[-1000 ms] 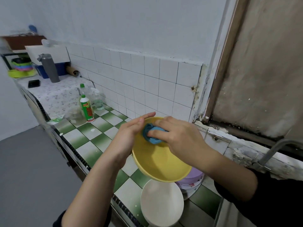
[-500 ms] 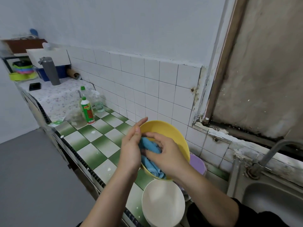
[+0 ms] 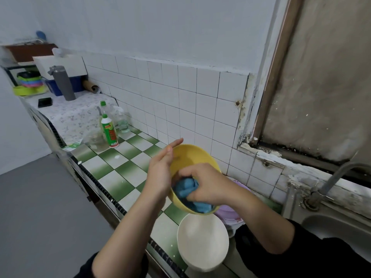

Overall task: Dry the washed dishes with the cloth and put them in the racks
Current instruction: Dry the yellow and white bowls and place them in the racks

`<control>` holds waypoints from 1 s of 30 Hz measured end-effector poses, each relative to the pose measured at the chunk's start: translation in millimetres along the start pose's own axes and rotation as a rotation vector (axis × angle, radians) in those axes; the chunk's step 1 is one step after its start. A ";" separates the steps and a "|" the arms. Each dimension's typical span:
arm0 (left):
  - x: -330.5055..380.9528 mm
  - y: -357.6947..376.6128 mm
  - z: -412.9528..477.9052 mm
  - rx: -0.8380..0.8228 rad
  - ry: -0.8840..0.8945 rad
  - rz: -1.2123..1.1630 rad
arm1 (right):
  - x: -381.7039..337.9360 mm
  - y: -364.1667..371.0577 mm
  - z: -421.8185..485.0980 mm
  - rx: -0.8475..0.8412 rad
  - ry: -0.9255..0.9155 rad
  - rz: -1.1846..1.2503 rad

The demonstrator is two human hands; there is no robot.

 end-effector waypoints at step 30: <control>-0.1 29.6 11.2 -0.104 0.156 -0.264 | 3.8 -23.3 18.3 0.661 0.009 0.208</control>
Point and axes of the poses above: each hand's wrist, its own z-axis towards the middle knuckle, its own y-axis out of the palm, x = y × z, the point moved 1 cm from there along z, towards the middle knuckle, and after that the axes turned 10 degrees about -z, right-handed, at the moved point
